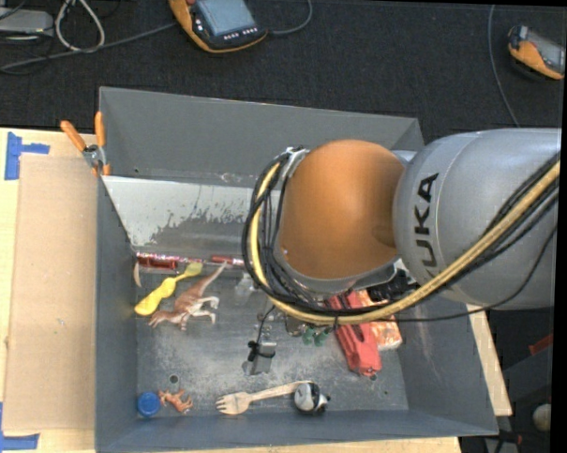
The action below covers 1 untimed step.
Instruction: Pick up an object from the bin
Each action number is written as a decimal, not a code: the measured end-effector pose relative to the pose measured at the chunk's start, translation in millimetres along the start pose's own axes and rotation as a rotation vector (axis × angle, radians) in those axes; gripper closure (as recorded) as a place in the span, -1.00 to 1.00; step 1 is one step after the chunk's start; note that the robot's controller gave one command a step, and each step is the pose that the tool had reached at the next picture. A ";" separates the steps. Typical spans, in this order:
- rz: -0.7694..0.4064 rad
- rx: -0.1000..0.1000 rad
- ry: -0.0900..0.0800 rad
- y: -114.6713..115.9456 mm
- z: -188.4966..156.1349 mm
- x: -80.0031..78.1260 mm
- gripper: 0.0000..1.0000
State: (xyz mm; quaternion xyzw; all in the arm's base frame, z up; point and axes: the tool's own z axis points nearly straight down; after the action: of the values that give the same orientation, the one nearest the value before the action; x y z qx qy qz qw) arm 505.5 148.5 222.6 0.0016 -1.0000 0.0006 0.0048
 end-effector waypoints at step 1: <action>0.004 -0.001 -0.008 -1.0 -4.1 -1.7 -1.00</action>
Offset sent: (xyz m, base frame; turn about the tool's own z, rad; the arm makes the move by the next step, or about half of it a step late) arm 0.0426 0.0376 -0.0085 0.3679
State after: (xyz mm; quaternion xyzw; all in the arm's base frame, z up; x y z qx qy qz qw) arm 507.2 147.5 226.7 -0.0005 -1.0000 0.0000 0.0010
